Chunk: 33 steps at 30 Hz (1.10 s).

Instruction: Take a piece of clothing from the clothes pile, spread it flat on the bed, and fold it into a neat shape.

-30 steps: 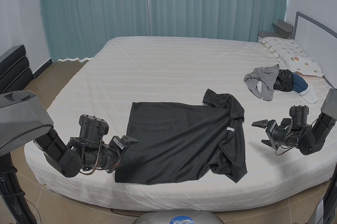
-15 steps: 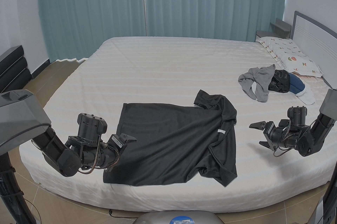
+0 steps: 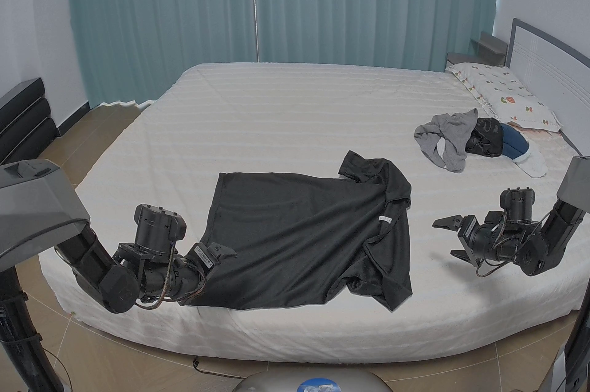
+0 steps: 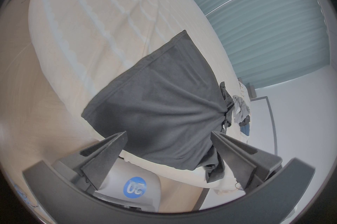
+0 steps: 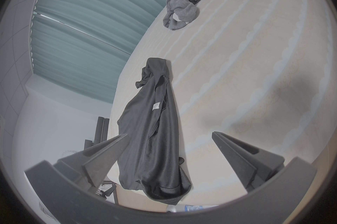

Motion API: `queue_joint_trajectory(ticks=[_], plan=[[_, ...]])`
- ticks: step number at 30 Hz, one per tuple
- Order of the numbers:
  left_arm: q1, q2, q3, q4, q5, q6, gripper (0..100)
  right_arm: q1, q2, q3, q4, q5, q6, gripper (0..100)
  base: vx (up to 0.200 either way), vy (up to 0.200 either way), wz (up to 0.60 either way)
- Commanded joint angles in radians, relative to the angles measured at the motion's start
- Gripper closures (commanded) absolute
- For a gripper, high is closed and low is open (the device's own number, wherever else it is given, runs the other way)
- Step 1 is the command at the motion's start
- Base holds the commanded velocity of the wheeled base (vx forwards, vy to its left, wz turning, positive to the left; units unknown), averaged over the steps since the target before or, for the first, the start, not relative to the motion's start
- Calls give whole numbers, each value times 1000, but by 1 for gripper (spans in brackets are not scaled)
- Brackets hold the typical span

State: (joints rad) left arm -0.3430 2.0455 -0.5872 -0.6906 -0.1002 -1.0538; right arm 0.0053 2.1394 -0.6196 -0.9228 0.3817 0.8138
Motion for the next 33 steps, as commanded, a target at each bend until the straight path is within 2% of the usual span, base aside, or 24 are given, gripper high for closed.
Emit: queue_joint_trajectory(ticks=[1,2,4,9,15,21,22,29,33], plan=[[6,36,32,2,4,40,0,5,5,3,-1,0,-1,0,0,0,0],[6,36,32,2,4,40,0,5,5,3,-1,0,-1,0,0,0,0],[7,73,41,-1,59,87,0,5,5,3,-1,0,-1,0,0,0,0],[10,131,26,-4,129,112,0,5,5,4,-1,0,-1,0,0,0,0],[24,153,14,-7,143,112,0,5,5,3,-1,0,1,0,0,0,0],[78,157,-19,-10,143,110,0,5,7,3,-1,2,-1,0,0,0,0],[85,157,-19,-10,142,110,100,7,7,3,-1,2,-1,0,0,0,0],[85,159,-20,-9,140,110,100,28,8,4,-1,0,2,0,0,0,0],[85,151,-19,-9,140,110,100,73,5,17,-2,-6,-1,0,0,0,0]])
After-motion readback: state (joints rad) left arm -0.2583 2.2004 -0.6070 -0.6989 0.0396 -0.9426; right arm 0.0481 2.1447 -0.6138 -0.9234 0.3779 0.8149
